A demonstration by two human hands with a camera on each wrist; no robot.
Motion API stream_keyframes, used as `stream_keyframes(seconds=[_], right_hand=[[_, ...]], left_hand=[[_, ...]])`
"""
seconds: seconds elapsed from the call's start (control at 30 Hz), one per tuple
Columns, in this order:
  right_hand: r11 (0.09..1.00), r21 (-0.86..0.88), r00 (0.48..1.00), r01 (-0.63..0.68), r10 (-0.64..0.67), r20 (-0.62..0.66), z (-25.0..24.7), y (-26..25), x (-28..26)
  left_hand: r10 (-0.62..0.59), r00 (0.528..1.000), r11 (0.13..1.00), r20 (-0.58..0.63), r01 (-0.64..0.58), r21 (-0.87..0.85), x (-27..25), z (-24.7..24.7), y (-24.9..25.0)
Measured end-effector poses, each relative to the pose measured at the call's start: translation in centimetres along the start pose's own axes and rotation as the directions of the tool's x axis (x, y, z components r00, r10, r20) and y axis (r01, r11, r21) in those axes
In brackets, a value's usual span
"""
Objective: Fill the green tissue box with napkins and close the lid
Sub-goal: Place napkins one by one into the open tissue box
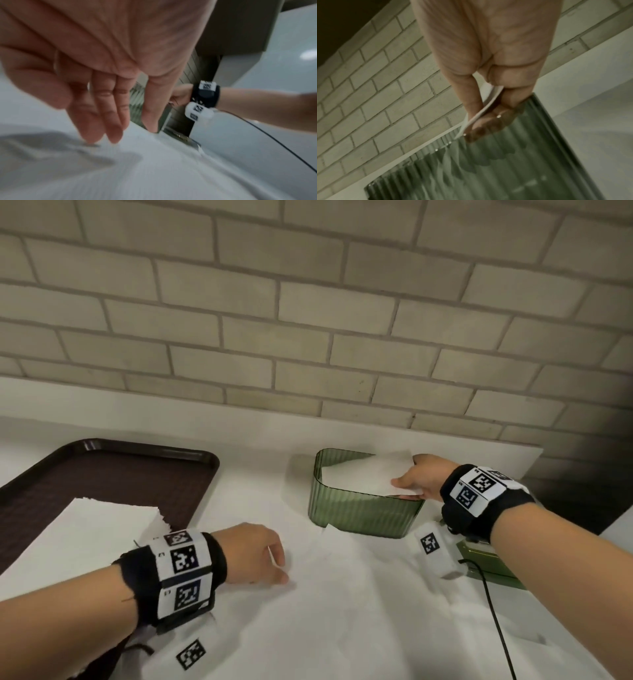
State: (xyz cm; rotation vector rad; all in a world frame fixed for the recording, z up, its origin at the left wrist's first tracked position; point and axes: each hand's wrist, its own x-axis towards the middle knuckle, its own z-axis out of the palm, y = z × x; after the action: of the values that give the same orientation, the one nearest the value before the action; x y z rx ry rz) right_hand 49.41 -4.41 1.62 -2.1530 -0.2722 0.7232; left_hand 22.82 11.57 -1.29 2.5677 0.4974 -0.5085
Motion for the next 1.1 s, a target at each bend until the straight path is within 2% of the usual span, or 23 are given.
stream_keyframes(seconds=[0.07,0.13,0.37,0.43,0.57,0.63,0.73,0.8,0.87,0.9,0.97,1.03,1.1], right_hand=[[0.992,-0.129,1.000,0.004,-0.005,-0.011,0.2,-0.1,0.5],[0.967,-0.255,0.999,0.019,-0.025,-0.021,0.2,0.3,1.8],[0.921,-0.390,1.000,0.000,0.003,0.007,0.7,-0.1,1.5],[0.869,-0.494,1.000,0.007,-0.011,-0.006,1.0,-0.3,0.9],[0.605,-0.796,0.977,0.028,-0.186,-0.107,1.8,-0.9,-0.6],[0.571,-0.819,0.951,0.057,-0.281,-0.129,1.8,-1.2,-1.0],[0.544,-0.827,0.922,0.139,-0.375,-0.092,1.5,-1.2,-2.2],[0.500,-0.836,0.862,0.227,-0.503,-0.066,1.6,-0.8,-3.2],[0.465,-0.809,0.793,0.359,-0.609,0.001,2.2,-0.4,-4.9],[0.450,-0.788,0.784,0.420,-0.617,0.066,2.6,-0.2,-5.9],[0.413,-0.738,0.795,0.534,-0.543,0.272,3.5,0.6,-7.8],[0.357,-0.682,0.761,0.638,-0.427,0.488,4.6,1.7,-9.6],[0.353,-0.632,0.723,0.690,-0.306,0.619,5.9,3.0,-10.9]], left_hand=[[-0.016,1.000,0.997,0.024,0.014,0.080,-0.6,1.2,-0.6],[-0.011,0.999,0.996,0.045,0.007,0.084,-1.0,1.8,-1.0],[0.012,0.999,0.998,0.044,-0.015,0.055,-0.9,2.2,-1.2],[0.011,0.999,0.998,0.047,-0.014,0.063,-0.9,2.3,-1.1],[0.031,0.997,0.996,0.067,-0.037,0.087,-1.0,2.7,-1.2],[0.030,0.997,0.995,0.070,-0.036,0.094,-1.0,2.9,-1.3],[0.034,0.998,0.991,0.057,-0.041,0.128,-0.9,3.2,-1.3],[0.047,0.999,0.986,0.013,-0.049,0.158,-0.7,3.4,-1.4],[0.036,0.999,0.984,-0.010,-0.034,0.175,-0.5,3.5,-1.6],[0.022,1.000,0.983,-0.013,-0.019,0.180,-0.3,3.5,-1.7],[-0.002,1.000,0.984,-0.004,0.003,0.180,-0.1,3.3,-2.0],[-0.008,1.000,0.986,0.020,0.004,0.165,0.1,3.1,-2.2],[0.004,0.999,0.990,0.054,-0.012,0.142,0.4,2.9,-2.3]])
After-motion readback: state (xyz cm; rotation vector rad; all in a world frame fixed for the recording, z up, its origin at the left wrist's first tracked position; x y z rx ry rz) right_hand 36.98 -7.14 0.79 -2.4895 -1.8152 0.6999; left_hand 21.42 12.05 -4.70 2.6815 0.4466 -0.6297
